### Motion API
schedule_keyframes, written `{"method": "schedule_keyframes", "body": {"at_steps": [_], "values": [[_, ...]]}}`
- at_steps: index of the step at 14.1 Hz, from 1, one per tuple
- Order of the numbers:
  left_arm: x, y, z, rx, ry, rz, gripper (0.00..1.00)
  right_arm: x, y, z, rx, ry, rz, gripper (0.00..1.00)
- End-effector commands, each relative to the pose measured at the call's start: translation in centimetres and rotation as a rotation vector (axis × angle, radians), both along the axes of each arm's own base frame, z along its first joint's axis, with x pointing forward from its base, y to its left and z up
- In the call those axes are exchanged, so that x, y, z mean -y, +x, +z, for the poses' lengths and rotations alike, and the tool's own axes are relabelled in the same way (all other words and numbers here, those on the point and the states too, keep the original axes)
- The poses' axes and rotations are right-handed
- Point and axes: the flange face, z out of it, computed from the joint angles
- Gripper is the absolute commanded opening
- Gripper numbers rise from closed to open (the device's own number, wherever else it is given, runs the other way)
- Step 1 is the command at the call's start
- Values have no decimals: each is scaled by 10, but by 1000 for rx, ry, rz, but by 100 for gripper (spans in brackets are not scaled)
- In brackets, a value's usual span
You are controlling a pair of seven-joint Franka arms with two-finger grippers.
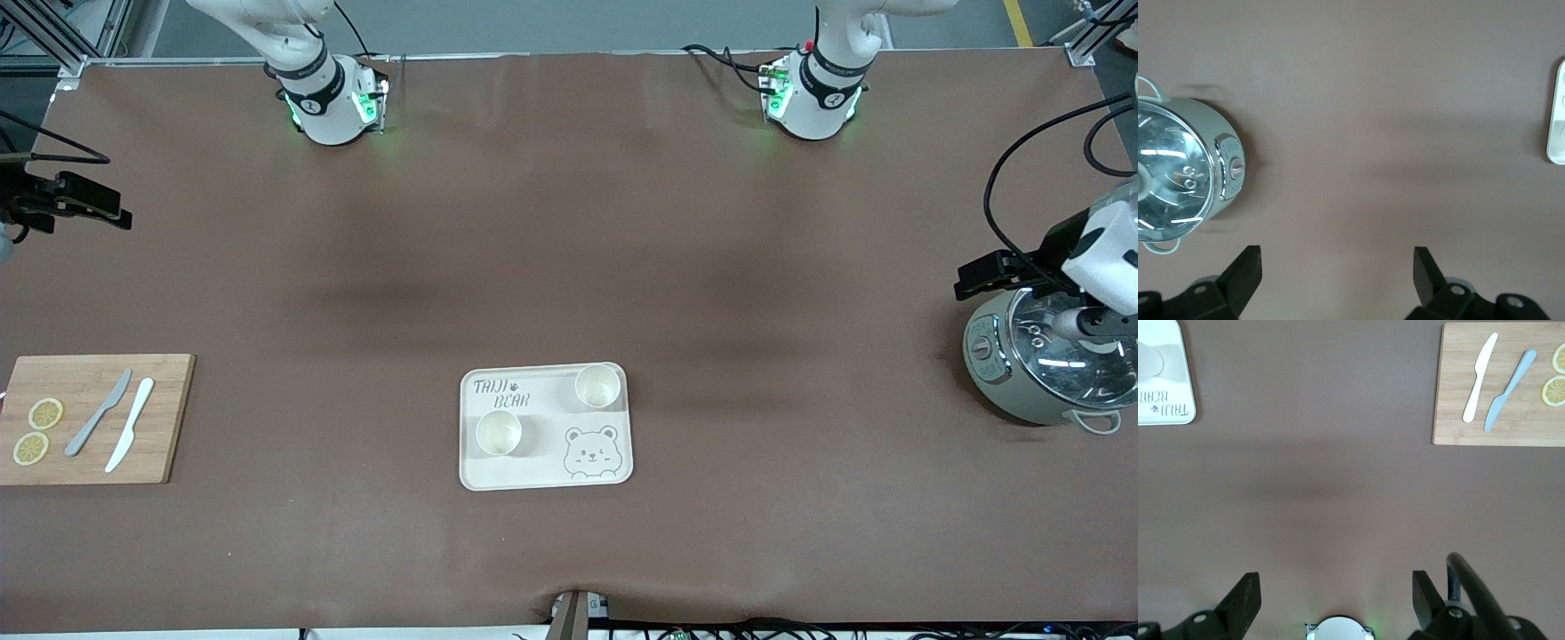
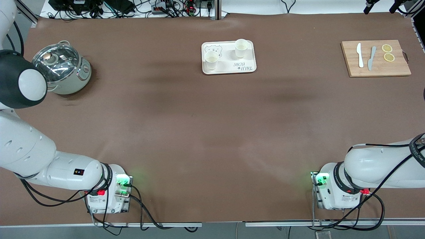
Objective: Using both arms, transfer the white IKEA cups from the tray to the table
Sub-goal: 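Raise both grippers from rest and start reaching toward the tray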
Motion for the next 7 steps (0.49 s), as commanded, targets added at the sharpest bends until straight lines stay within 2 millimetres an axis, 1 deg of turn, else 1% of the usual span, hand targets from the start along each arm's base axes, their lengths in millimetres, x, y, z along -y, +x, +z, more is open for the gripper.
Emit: {"method": "schedule_keyframes", "body": {"at_steps": [1, 2, 3, 4, 5, 6, 7], "values": [[13, 6, -17, -22, -3, -17, 100, -15, 3, 10, 46, -1, 26, 100], [22, 10, -27, -33, -6, -27, 100, -21, 10, 13, 101, -5, 34, 100], [28, 13, -32, -26, -21, -28, 100, -35, 14, 16, 139, -5, 32, 100], [35, 16, -38, -27, -36, -19, 100, -49, 16, 17, 152, -5, -9, 100], [38, 20, -44, -27, -44, 3, 100, -73, 19, 15, 158, 1, -60, 100], [49, 22, -50, -25, -46, 16, 100, -99, 23, 9, 163, 1, -106, 100], [62, 25, -55, -20, -44, 35, 100, -119, 27, 3, 170, 3, -148, 100]]}}
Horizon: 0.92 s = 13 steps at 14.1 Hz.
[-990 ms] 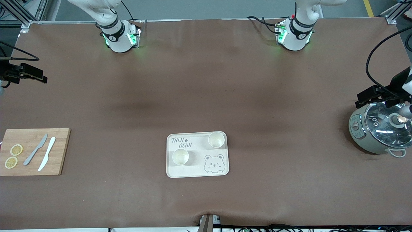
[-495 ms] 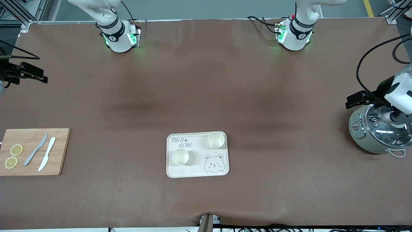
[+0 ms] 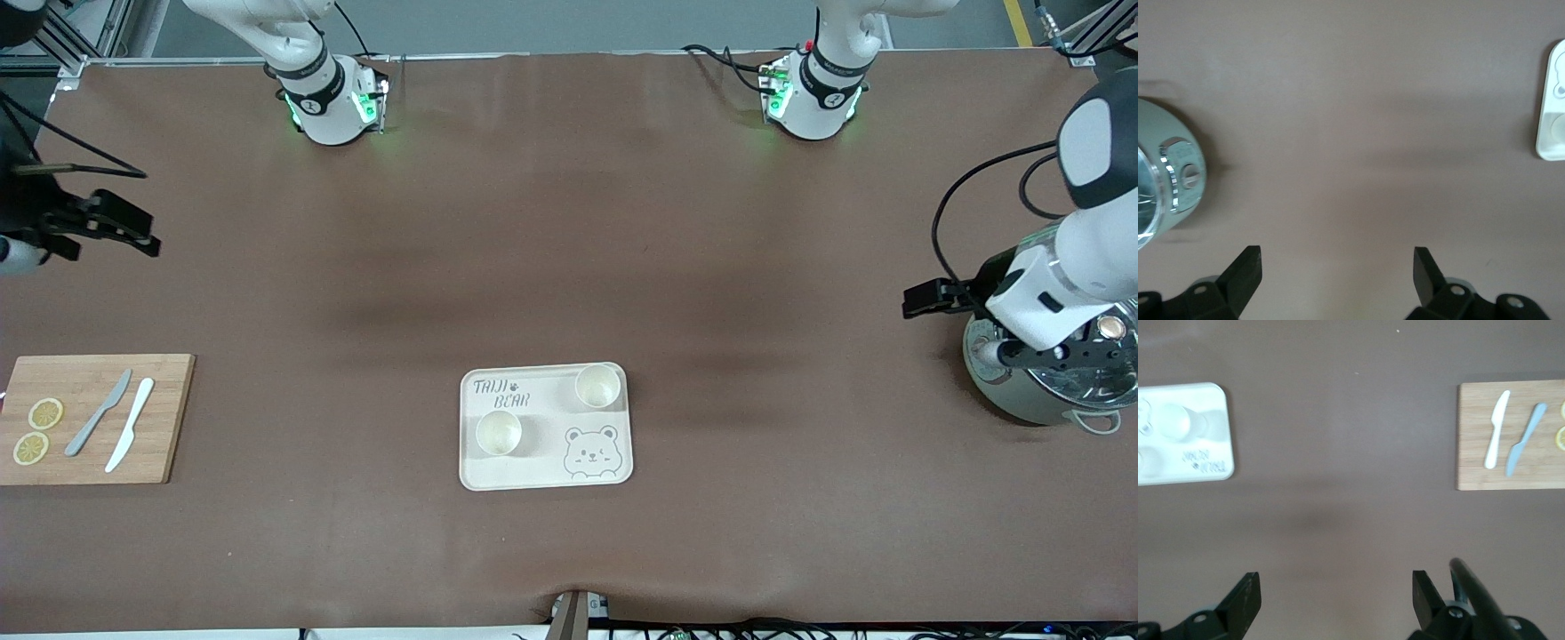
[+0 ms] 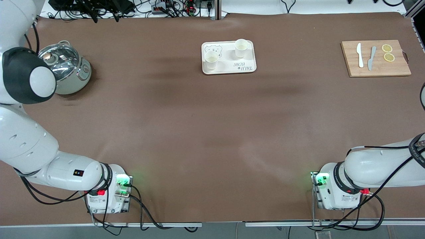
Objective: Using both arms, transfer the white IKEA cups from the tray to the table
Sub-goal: 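Raise both grippers from rest and start reaching toward the tray, then move the right gripper and the left gripper above the two white cups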
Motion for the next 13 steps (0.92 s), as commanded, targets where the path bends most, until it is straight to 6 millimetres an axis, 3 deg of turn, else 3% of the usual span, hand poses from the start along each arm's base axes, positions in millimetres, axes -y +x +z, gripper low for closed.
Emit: {"method": "schedule_keyframes", "body": {"at_steps": [1, 5, 7, 11, 13], "values": [[30, 7, -12, 17, -3, 65, 100, -58, 13, -17, 18, 17, -110, 100], [79, 15, -38, 39, 11, 141, 100, -137, 29, -49, 63, 49, -204, 100], [103, 18, -51, 54, 15, 191, 100, -164, 38, -69, 84, 68, -235, 100], [146, 19, -72, 74, 26, 241, 100, -212, 60, -132, 110, 92, -252, 100], [163, 18, -85, 73, 34, 269, 100, -238, 67, -172, 105, 77, -227, 100]]}}
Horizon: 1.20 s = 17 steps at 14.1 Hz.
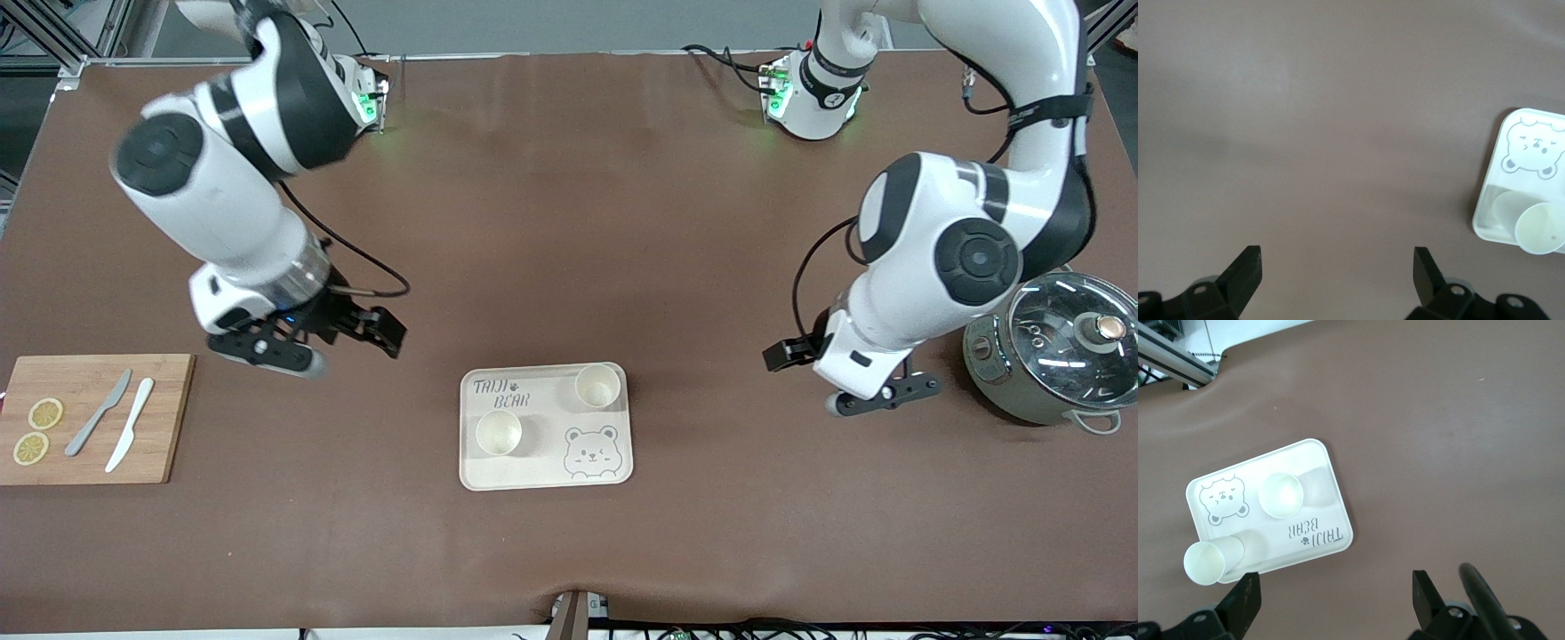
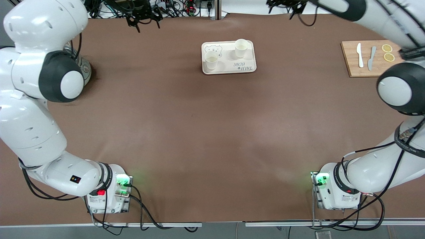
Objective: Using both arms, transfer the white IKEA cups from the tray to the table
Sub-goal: 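Move the right gripper and the left gripper above the two white cups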
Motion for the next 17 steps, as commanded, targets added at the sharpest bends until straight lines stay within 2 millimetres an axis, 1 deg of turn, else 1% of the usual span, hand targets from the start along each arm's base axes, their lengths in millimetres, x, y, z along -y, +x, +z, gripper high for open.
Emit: {"method": "schedule_keyframes", "body": {"at_steps": [1, 2, 5, 8, 9, 10, 11, 14, 15, 17], "values": [[23, 2, -13, 11, 8, 49, 100, -26, 17, -38, 22, 0, -2, 100], [34, 2, -19, 24, 7, 66, 100, -30, 22, -51, 28, 2, 0, 100], [69, 0, -41, 43, 10, 107, 100, -37, 36, -81, 37, -27, 18, 100], [102, 0, -61, 53, 20, 139, 100, -45, 42, -110, 45, -22, 21, 100], [109, -1, -70, 56, 32, 152, 100, -47, 45, -122, 46, -24, 24, 100], [117, -2, -76, 65, 38, 165, 100, -50, 48, -130, 55, -21, 28, 100], [130, -4, -83, 71, 41, 170, 100, -58, 48, -137, 56, -20, 37, 100], [158, -9, -106, 87, 63, 192, 100, -66, 52, -161, 85, -11, 47, 100], [163, -9, -109, 100, 62, 202, 100, -68, 52, -167, 89, -16, 52, 100], [178, -14, -124, 112, 63, 208, 100, -71, 52, -178, 100, -37, 71, 100]]}}
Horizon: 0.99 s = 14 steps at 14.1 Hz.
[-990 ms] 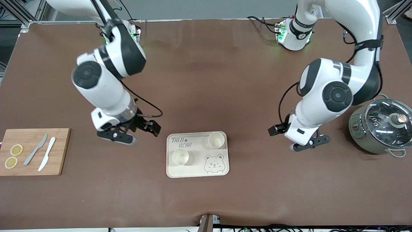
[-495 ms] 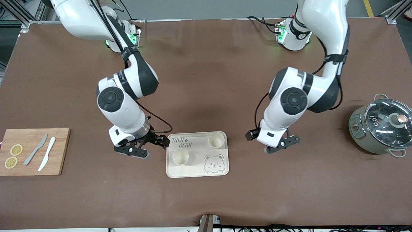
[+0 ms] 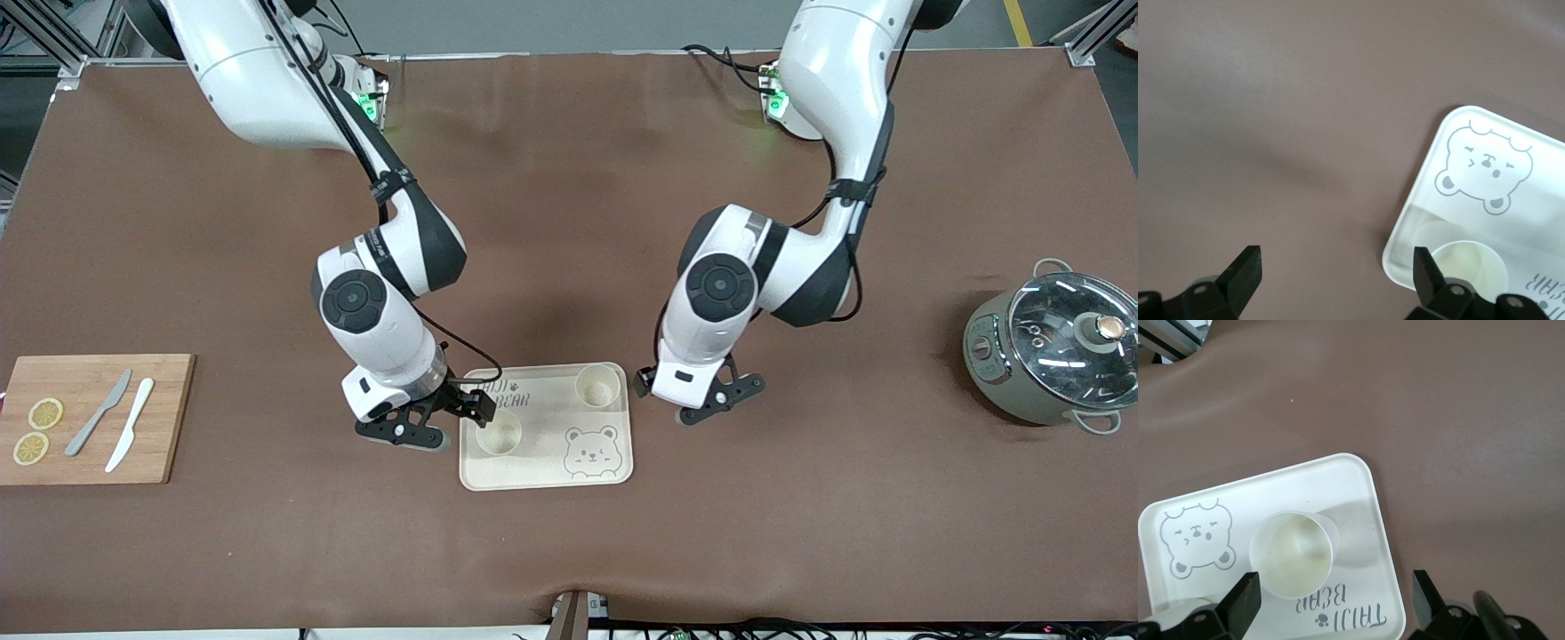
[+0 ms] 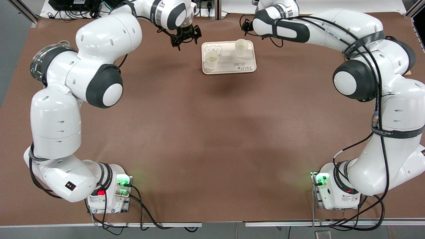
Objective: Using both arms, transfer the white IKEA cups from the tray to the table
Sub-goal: 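Move the right gripper and the left gripper above the two white cups, then lower both open grippers around the white cups on the tray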
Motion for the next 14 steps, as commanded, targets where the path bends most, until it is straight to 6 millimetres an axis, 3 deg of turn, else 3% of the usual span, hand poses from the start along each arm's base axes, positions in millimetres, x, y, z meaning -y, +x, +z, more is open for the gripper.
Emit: {"method": "schedule_keyframes", "body": {"at_steps": [1, 7, 14], "values": [[18, 1, -12, 47, 18, 25, 100, -8, 5, -9, 26, -25, 3, 100], [60, -9, -53, 89, 45, 61, 100, -21, 3, -41, 56, -11, 26, 100], [75, -17, -72, 95, 44, 79, 100, -21, 4, -71, 65, -19, 35, 100]]}}
